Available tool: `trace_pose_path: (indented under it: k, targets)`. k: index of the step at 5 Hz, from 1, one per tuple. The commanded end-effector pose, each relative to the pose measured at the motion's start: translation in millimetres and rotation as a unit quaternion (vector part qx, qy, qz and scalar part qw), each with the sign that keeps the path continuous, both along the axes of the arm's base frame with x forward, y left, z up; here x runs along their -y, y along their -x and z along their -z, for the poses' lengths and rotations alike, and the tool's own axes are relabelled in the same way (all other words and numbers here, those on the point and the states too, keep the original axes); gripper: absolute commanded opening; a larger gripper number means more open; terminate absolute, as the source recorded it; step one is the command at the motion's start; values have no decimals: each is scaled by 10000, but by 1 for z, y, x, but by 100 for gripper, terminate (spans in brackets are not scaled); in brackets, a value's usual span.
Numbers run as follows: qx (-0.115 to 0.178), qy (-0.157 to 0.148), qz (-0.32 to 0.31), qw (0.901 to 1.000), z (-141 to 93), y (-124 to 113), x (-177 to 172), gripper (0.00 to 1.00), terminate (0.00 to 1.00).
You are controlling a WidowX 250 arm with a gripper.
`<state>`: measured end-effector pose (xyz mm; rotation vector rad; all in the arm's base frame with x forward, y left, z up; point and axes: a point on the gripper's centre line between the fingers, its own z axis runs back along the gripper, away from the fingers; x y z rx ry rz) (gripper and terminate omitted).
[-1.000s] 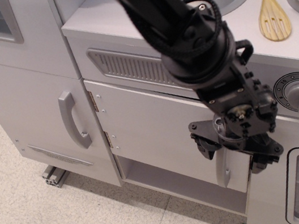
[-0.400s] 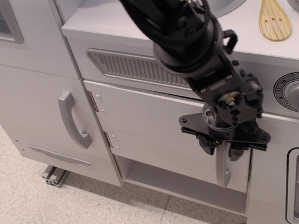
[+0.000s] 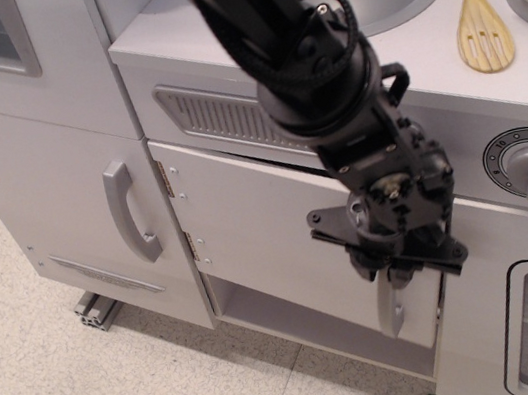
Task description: Open cabinet
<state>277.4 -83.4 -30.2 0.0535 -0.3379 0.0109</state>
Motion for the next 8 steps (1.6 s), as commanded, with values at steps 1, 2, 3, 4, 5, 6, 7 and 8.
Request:
trace_pose_path:
  k: [1,2,3,4,5,6,7,8]
  targets:
    - [135,120,317,9993,-22,32,-12,0,0]
    - [-21,194,432,9989,-36,45,-20,100,0]
    - [-58,499,610,9969,-73,54,-24,100,0]
    - [151,655,518,9964,-95,39,-15,100,0]
    - [520,565,343,9965,-95,9,-9,100,0]
    - [675,510,169,9963,-89,-15,-9,100,0]
    - [660,384,237,9968,-73,-32,-11,100,0]
    - [556,187,449,9973,-60,-28,-14,100,0]
